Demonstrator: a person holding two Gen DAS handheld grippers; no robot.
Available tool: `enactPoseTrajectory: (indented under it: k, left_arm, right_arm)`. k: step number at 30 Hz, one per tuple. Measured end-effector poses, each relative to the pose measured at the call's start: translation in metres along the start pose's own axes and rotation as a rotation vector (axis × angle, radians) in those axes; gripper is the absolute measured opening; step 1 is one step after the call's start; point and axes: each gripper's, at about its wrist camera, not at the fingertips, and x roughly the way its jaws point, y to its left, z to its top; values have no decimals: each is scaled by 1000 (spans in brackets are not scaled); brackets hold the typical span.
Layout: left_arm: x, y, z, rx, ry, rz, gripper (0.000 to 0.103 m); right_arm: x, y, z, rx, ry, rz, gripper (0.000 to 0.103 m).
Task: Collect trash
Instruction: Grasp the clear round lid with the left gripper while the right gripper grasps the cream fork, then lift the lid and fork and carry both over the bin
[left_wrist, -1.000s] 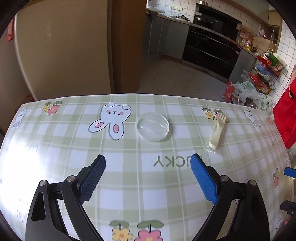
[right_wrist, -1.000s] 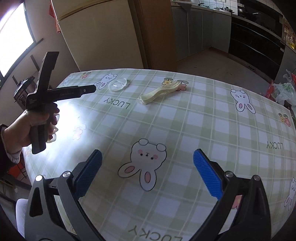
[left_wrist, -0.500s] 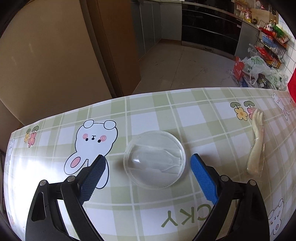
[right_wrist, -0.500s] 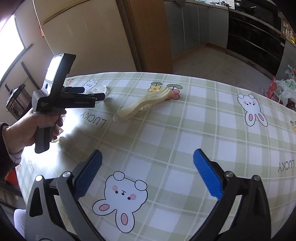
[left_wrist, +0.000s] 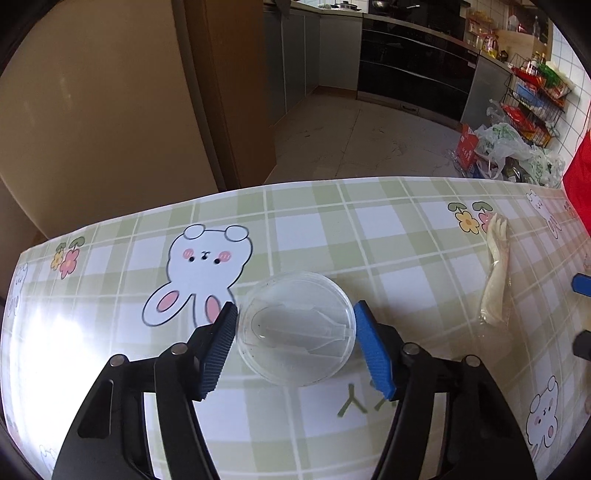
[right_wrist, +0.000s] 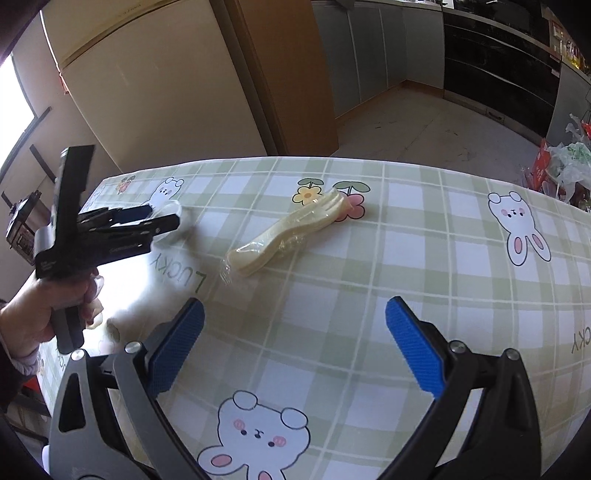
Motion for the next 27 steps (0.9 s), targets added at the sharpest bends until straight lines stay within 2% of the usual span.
enactPoseTrajectory:
  k: [4, 7, 10, 12, 14, 15, 16, 18, 23, 27]
  left_arm:
    - [-39, 17, -16, 7, -64, 23, 63]
    - [-66, 33, -29, -31, -93, 19, 63]
    - [-91, 45, -45, -50, -121, 16, 63]
    - [-106, 51, -55, -41, -130, 19, 63]
    - [-120, 55, -64, -46, -145, 15, 63]
    - [-128, 57, -67, -57, -152, 9, 63]
    - [-135, 58, -70, -73, -160, 0, 63]
    - [-151, 60, -78, -99, -175, -17, 63]
    - [-192, 56, -99, -137, -217, -27, 63]
    - [-230, 47, -122, -184, -251, -48, 63]
  right_arm:
    - [33, 12, 21, 10, 35, -60, 96]
    - [55, 12, 37, 95, 52, -82, 80]
    - [73, 18, 48, 123, 66, -146, 80]
    - [80, 25, 53, 119, 78, -196, 75]
    - [82, 34, 56, 102, 92, -230, 52]
    - [82, 39, 55, 95, 102, -234, 43]
    - [80, 41, 54, 92, 112, -221, 30]
    - [73, 52, 49, 57, 124, -209, 19]
    - [34, 87, 22, -86, 113, -133, 17]
    - [-11, 113, -1, -146, 74, -53, 17]
